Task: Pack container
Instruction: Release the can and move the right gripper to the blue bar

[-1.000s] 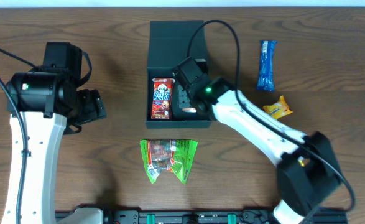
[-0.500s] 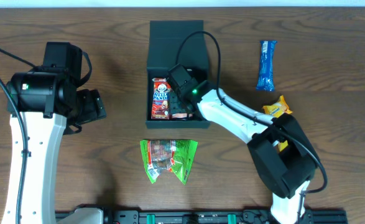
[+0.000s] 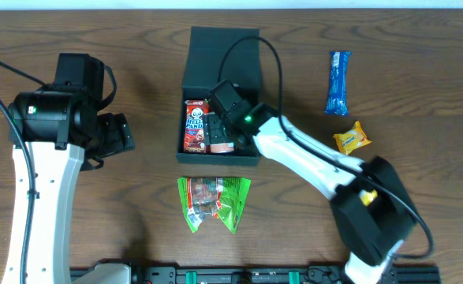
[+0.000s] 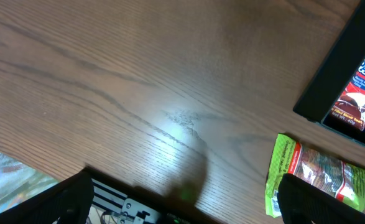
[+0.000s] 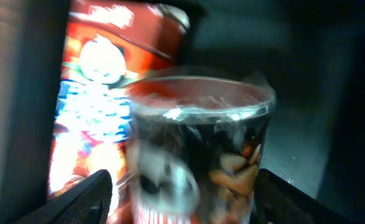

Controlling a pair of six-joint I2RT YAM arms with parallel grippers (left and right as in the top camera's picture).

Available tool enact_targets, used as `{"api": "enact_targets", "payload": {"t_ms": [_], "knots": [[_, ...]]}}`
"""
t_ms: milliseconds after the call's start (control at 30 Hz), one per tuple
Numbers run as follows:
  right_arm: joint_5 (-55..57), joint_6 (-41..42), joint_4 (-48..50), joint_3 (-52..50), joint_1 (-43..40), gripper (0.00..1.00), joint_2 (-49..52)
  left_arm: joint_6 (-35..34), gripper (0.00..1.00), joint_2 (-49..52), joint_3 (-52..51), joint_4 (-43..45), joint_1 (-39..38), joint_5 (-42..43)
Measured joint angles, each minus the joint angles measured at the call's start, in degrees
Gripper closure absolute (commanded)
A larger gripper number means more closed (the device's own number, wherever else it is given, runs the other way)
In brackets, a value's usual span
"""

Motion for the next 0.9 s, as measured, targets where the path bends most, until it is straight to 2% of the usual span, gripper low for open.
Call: {"api": "enact_targets", "payload": {"t_ms": [133, 200, 300, 367, 433, 500, 667, 800, 900], "knots": [[1.9, 0.1, -3.0, 0.1, 0.0, 0.29, -6.6, 0.0, 0.05, 0.0, 0.0, 0.0, 0.0, 0.0], [3.1, 0.1, -4.7, 0.2, 0.0, 0.34, -9.3, 0.0, 0.05, 0.0, 0.0, 0.0, 0.0, 0.0], [5.4, 0.3, -7.1, 0.3, 0.0, 0.47, -11.6, 0.0, 0.05, 0.0, 0.0, 0.0, 0.0, 0.0], [7.4, 0.2, -8.9, 0.4, 0.0, 0.49, -12.2, 0.0, 0.05, 0.0, 0.0, 0.0, 0.0, 0.0], [10.2, 0.2, -10.8, 0.4, 0.0, 0.49, -12.3, 0.0, 0.05, 0.0, 0.0, 0.0, 0.0, 0.0], [14.8, 0.1, -13.5, 0.4, -0.3, 0.40, -12.2, 0.0, 0.05, 0.0, 0.0, 0.0, 0.0, 0.0], [19.0, -0.3, -14.8, 0.4, -4.9, 0.33, -12.2, 0.0, 0.05, 0.0, 0.0, 0.0, 0.0, 0.0], [12.8, -6.1, -13.8, 0.4, -15.4, 0.32, -12.2, 0.0, 0.05, 0.0, 0.0, 0.0, 0.0, 0.0], [9.8, -10.1, -13.5, 0.4, -23.1, 0.35, -12.2, 0.0, 0.05, 0.0, 0.0, 0.0, 0.0, 0.0]]}}
